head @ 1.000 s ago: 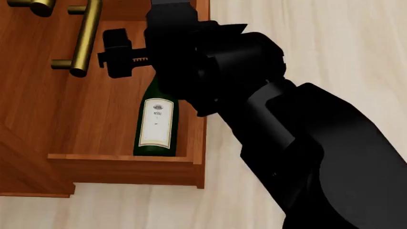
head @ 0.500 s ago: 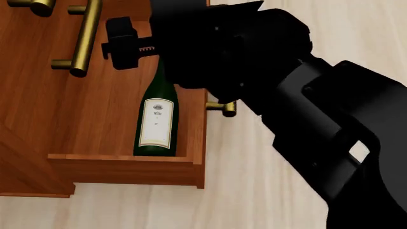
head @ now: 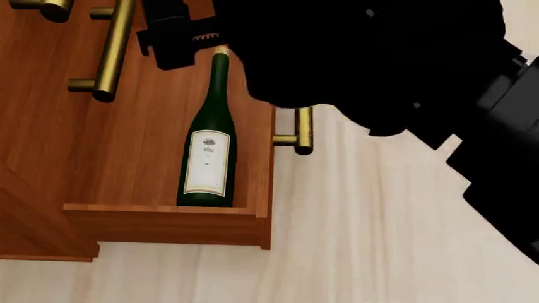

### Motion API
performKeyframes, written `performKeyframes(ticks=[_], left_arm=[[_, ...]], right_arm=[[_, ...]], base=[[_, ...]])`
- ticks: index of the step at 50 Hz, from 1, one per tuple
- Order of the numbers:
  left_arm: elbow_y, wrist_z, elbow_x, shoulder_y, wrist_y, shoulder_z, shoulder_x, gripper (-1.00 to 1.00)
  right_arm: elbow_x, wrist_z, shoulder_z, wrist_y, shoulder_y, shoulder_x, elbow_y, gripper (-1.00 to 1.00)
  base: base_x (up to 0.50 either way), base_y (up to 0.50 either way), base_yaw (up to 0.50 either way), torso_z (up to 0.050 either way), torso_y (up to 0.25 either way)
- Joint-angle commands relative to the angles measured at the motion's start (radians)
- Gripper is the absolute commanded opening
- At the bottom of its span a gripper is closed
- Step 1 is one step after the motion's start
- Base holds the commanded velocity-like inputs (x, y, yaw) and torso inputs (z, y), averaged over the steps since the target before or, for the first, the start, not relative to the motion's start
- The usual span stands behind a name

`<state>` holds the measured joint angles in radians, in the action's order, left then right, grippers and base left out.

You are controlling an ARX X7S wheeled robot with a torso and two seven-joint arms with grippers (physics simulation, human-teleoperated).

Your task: Put the wine bottle in the bottom drawer of the cabinet.

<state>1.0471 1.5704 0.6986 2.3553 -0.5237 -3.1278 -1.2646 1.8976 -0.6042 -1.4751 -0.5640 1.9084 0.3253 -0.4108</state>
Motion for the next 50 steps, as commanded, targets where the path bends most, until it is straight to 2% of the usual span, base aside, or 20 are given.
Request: performKeyframes(ticks=[1,16,32,50], left_arm=[[0.0,0.0,0.005,0.0,0.002,0.006,0.003,1.0],[0.0,0.0,0.012,0.0,0.005,0.01,0.004,1.0],[0.0,0.0,-0.01,0.0,0.011,0.01,0.0,1.0],[0.0,0.0,-0.007,0.0,0.024,0.021,-0.028,1.0]], right_arm=[[0.027,-0.088,0.041,-0.01,0.048,0.136,0.212,1.0],[0.094,-0.214,0.114,0.004,0.066,0.379,0.53,1.0],[0.167,-0.366,0.209,0.077,0.05,0.688,0.942,1.0],[0.127,-0.478,0.251,0.092,0.045,0.892,1.245,1.0]], base=[[0.0,0.0,0.0,0.0,0.0],[0.0,0.0,0.0,0.0,0.0],[0.0,0.0,0.0,0.0,-0.001],[0.0,0.0,0.0,0.0,0.0]])
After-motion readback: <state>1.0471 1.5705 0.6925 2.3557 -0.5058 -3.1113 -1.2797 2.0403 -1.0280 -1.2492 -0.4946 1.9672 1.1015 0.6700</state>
